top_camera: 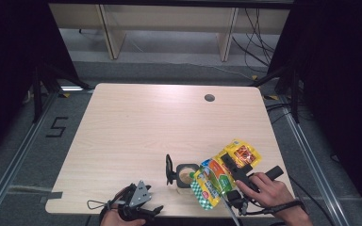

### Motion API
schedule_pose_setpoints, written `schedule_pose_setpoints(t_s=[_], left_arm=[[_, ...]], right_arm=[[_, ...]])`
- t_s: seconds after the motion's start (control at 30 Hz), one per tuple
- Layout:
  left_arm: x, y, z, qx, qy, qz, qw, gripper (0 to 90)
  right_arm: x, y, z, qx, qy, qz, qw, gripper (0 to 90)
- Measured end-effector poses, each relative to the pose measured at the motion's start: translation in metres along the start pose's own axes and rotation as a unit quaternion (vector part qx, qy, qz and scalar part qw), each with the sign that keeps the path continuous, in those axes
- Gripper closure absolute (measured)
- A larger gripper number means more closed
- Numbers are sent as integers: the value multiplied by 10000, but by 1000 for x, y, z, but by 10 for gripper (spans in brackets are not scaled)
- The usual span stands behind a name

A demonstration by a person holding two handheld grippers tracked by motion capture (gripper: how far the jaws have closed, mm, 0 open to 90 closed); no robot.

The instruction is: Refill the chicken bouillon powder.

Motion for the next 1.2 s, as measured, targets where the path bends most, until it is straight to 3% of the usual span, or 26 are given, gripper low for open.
schedule_pose_setpoints(t_s=[0.57,0.77,0.8,0.83,0.87,0.9,1.2], left_arm=[[-2,-1,-1,-24,15,52,10000,212],[-3,-2,-2,-49,68,71,9999,212],[-2,-3,-1,-48,57,-39,10000,212],[-2,-2,-2,-33,54,34,10000,212],[0,-1,-1,40,46,-72,10000,212],[-2,-2,-2,-18,58,1,10000,212],[-2,-2,-3,-21,62,16,10000,212]], right_arm=[[0,0,1,-30,14,-35,10000,404],[0,1,3,12,-68,54,10000,405],[0,2,3,29,-110,91,9999,405],[0,1,3,8,-112,78,9999,405],[0,0,3,-20,-101,60,9999,405],[0,1,3,-15,-100,87,9999,405],[0,0,5,-9,-37,24,10000,407]])
Point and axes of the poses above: each handheld gripper's, and its own axes: z roughly backward along the jaws, y roughly out of its underside, x roughly to its left, the point moved 7 cm from there along -z, roughly forward along the jaws, and after that the axes turned 2 degrees about -z, right-handed, at the moved point
